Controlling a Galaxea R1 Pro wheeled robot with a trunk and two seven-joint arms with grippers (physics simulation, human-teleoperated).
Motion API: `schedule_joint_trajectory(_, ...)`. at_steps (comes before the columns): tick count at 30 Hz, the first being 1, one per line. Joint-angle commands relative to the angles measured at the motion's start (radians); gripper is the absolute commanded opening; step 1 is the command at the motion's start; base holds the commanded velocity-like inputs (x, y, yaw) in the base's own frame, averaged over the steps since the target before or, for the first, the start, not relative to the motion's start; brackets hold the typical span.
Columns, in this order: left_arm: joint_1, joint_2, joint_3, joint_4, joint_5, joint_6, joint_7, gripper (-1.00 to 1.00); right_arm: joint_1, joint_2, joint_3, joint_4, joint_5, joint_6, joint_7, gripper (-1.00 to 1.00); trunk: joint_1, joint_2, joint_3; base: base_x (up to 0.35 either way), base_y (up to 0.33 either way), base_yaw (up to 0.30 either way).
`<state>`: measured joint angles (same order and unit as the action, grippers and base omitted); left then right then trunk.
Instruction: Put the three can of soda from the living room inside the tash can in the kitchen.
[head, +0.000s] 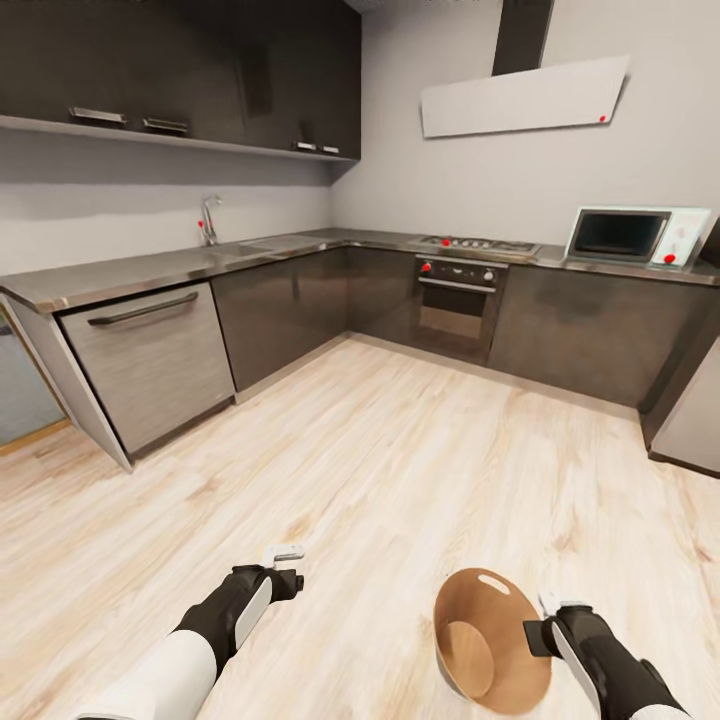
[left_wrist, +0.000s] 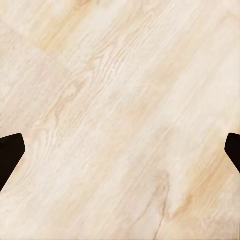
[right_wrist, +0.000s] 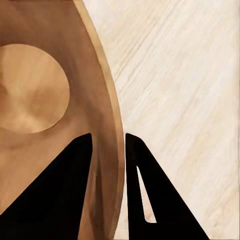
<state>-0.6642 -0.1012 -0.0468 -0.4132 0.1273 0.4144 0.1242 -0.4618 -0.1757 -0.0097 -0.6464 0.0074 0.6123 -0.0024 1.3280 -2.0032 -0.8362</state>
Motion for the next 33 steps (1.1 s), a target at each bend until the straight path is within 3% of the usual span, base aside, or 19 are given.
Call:
schedule_joint_trajectory(1, 0.0, 0.0, 0.0, 0.0, 0.0, 0.0, 0.0, 1.0, 0.0, 0.0, -0.002, -0.026, -0.007, 0.018, 0.001, -1.0, -0.004, 0.007, 0.003, 0.0, 0.0, 0.0)
schedule_joint_trajectory(7, 0.0, 0.0, 0.0, 0.0, 0.0, 0.0, 0.0, 1.0, 0.009, 0.007, -0.002, -0.289, -0.01, 0.239, 0.003, -1.0, -0.027, 0.049, 0.022, 0.0, 0.0, 0.0)
schedule_joint_trajectory(10, 0.0, 0.0, 0.0, 0.0, 0.0, 0.0, 0.0, 1.0, 0.01, 0.009, -0.002, -0.345, -0.011, 0.29, 0.004, -1.0, -0.039, 0.07, 0.032, 0.0, 0.0, 0.0)
schedule_joint_trajectory(20, 0.0, 0.0, -0.001, 0.001, 0.0, 0.0, 0.0, 1.0, 0.052, 0.011, 0.0, -0.412, -0.011, 0.32, 0.005, -1.0, -0.077, 0.14, 0.063, 0.0, 0.0, 0.0)
schedule_joint_trajectory(33, 0.0, 0.0, -0.001, 0.0, 0.0, 0.0, 0.0, 1.0, 0.061, 0.012, 0.001, -0.42, -0.01, 0.32, 0.005, -1.0, -0.127, 0.231, 0.104, 0.0, 0.0, 0.0)
